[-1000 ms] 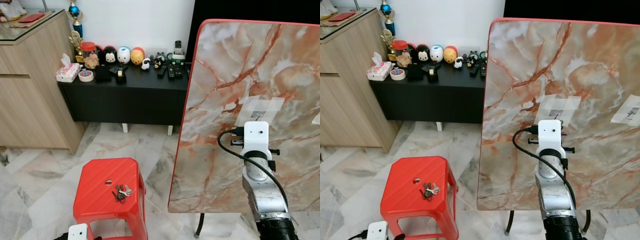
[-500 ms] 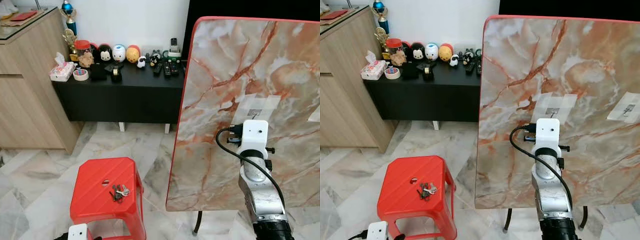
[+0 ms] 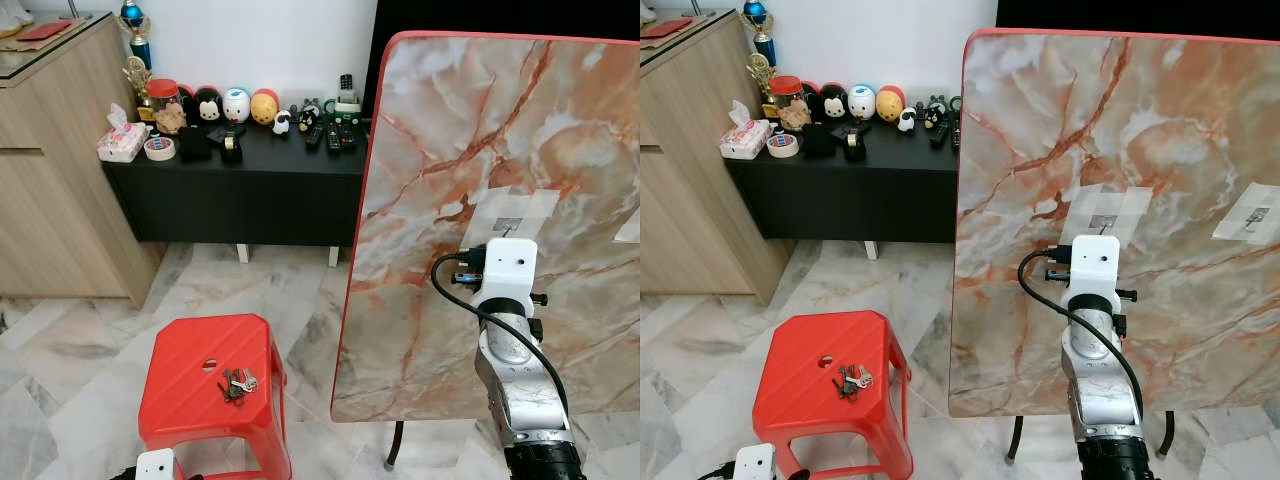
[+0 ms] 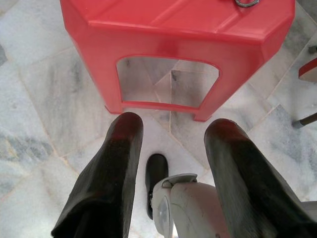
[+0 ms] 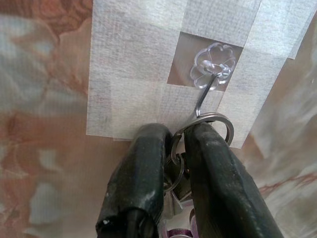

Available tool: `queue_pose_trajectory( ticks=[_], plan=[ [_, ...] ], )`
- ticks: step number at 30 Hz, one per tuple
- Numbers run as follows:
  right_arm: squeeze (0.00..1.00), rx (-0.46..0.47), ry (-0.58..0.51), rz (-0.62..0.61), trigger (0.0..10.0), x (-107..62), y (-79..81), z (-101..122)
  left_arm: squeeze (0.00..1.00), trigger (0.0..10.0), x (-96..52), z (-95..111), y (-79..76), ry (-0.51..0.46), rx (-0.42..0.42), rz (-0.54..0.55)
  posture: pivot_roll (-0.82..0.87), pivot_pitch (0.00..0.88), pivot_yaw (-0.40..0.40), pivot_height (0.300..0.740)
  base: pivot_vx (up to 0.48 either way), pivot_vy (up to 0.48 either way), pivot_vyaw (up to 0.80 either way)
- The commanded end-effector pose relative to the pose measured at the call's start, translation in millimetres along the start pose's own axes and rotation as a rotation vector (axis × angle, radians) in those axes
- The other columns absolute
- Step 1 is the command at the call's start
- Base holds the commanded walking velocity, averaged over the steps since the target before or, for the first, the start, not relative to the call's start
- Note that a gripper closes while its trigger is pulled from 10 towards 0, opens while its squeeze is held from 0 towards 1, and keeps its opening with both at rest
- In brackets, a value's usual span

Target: Hang keys on a hook

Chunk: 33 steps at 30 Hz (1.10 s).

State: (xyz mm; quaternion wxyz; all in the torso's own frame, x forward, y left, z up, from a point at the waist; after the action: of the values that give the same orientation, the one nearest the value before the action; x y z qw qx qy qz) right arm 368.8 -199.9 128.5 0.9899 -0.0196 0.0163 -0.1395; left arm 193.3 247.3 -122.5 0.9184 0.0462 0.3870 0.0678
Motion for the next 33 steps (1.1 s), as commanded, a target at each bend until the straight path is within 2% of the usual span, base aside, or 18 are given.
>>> queue_pose_trajectory(
  ticks=[1,17,33],
  plan=[
    [0.00,0.020,-0.091,0.040,10.0,-2.0,9.8,24,0.00,10.0,-1.2,-6,1.0,0.024,0.000,0.004,0.05,0.000,-0.070,0.740,0.000,0.000,0.00],
    [0.00,0.029,-0.089,0.042,10.0,-4.9,12.7,24,0.00,10.0,0.9,1,1.6,0.006,0.004,0.006,0.05,0.000,-0.071,0.740,0.000,0.000,0.00],
    [0.00,0.038,-0.109,-0.029,10.0,-7.8,1.1,27,0.00,10.0,-0.8,-4,1.1,0.019,0.003,0.008,0.05,0.000,-0.072,0.740,0.000,0.000,0.00]
  ],
)
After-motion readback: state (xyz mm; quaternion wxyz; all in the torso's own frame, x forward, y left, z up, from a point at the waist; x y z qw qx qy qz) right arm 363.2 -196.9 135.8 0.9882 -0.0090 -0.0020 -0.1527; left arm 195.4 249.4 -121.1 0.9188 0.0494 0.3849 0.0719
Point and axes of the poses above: a point about 5 cm out from each wrist's last joint towards the gripper, its own x axis pointing out of the wrist towards the gripper, its own z axis along the axis of the wrist's last joint, y = z × x, the point moved 6 cm from there along x, pointing out of the wrist towards the gripper, and after that the axes turned 9 degrees about x, right-handed, at the moved point
